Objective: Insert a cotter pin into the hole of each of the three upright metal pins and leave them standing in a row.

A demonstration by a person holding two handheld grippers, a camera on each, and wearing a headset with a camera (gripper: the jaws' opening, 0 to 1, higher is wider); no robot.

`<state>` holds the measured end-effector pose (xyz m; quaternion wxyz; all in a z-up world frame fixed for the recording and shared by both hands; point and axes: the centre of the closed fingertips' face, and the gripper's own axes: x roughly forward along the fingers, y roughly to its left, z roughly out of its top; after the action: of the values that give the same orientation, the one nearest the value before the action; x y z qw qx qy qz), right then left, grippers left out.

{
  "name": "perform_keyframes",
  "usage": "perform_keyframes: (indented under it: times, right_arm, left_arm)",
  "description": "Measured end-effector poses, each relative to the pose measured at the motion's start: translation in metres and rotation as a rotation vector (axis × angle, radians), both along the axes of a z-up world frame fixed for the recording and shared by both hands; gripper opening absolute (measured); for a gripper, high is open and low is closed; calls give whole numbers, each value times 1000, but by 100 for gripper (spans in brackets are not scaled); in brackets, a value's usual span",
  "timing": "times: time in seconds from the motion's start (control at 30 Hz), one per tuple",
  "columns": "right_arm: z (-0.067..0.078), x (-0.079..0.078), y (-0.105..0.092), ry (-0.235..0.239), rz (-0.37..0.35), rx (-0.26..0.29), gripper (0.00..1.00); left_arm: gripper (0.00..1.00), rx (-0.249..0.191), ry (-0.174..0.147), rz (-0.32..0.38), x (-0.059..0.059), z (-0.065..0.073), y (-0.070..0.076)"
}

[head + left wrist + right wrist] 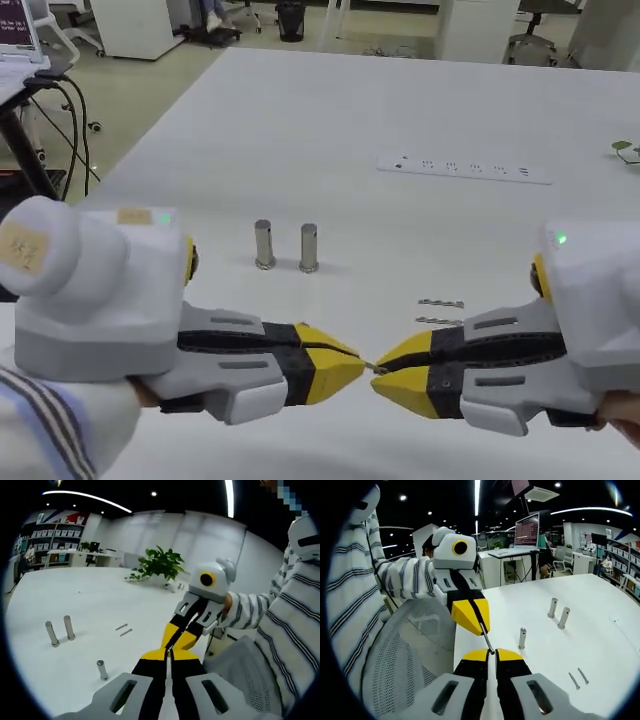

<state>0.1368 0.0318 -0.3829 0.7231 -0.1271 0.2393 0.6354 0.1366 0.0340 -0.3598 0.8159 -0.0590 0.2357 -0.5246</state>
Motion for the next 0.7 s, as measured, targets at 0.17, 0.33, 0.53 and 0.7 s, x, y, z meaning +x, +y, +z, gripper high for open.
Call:
perform_keyframes:
  times: [0.17,0.33,0.53,0.7]
  right_arm:
    - [-4,-7,1,4,39,-19,0]
    - [-5,-12,1,10,68,-22,0]
    - [-7,-13,3,-8,98,-49,0]
    - [-7,-2,5,-24,73,-56,0]
  left_arm:
    - [0,40,-16,-39,-7,-6,2]
    - [0,95,-75,-101,-13,-15,5]
    - [0,100,-80,-100,-9,-20,9]
    - [4,127,-117,-39,10,-19,19]
